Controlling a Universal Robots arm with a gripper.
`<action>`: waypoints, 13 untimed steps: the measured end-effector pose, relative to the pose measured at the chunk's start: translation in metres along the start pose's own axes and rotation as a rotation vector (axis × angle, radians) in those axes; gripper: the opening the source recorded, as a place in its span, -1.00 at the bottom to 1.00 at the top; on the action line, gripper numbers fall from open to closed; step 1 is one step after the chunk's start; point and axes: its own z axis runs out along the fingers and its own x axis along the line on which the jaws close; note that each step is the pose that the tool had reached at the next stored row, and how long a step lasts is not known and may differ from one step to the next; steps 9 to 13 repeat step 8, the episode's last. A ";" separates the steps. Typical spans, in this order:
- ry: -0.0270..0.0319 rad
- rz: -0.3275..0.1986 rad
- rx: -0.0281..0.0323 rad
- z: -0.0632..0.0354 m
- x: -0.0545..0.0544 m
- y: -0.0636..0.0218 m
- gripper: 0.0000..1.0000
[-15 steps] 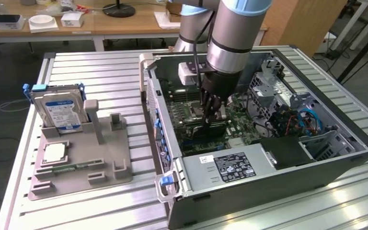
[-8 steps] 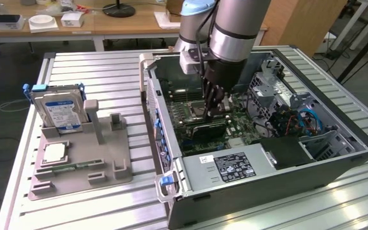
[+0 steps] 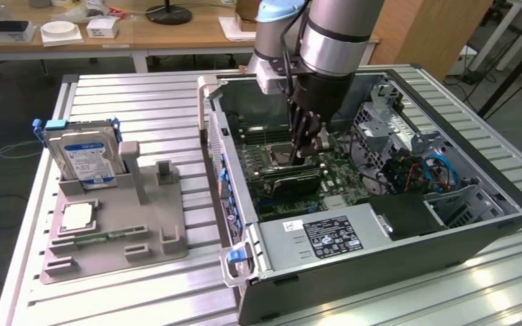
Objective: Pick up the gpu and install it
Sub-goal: 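Press down on the gpu until it lock into place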
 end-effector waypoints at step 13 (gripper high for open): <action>0.0002 0.000 -0.0001 -0.0001 0.000 0.0000 -0.79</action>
